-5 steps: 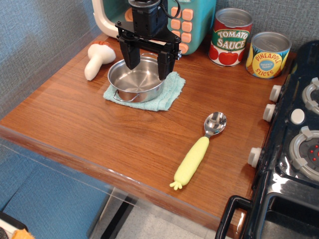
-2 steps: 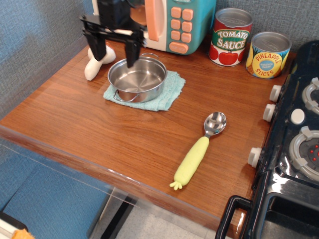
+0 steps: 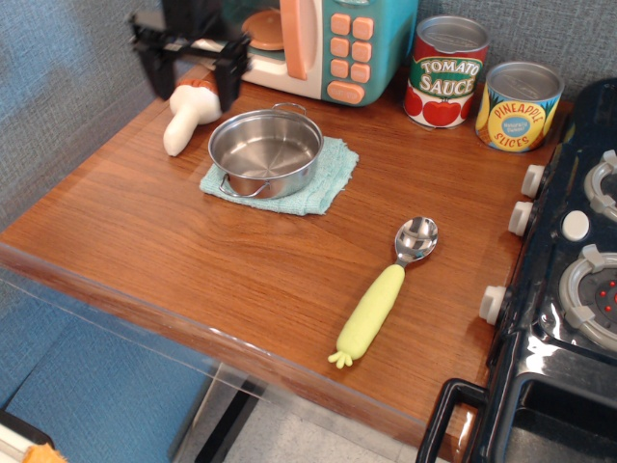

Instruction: Move the mushroom to the right of the pot

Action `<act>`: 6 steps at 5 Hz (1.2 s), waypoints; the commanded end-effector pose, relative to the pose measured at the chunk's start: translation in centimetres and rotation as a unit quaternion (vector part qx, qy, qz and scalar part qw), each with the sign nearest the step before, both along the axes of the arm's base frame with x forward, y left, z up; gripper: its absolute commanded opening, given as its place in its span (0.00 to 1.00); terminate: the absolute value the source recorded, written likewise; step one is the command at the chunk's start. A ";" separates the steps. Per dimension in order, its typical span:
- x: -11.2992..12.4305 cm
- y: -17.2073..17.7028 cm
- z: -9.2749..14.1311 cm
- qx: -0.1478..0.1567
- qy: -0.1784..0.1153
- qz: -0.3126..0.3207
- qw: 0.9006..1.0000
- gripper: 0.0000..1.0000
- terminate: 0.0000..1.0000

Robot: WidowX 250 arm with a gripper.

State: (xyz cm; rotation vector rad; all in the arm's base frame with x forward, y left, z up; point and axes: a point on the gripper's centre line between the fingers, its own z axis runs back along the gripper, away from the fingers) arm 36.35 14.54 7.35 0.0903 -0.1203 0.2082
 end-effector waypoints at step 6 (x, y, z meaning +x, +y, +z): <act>2.4 0.9 5.6 0.050 -0.056 0.028 0.997 0.00 0.00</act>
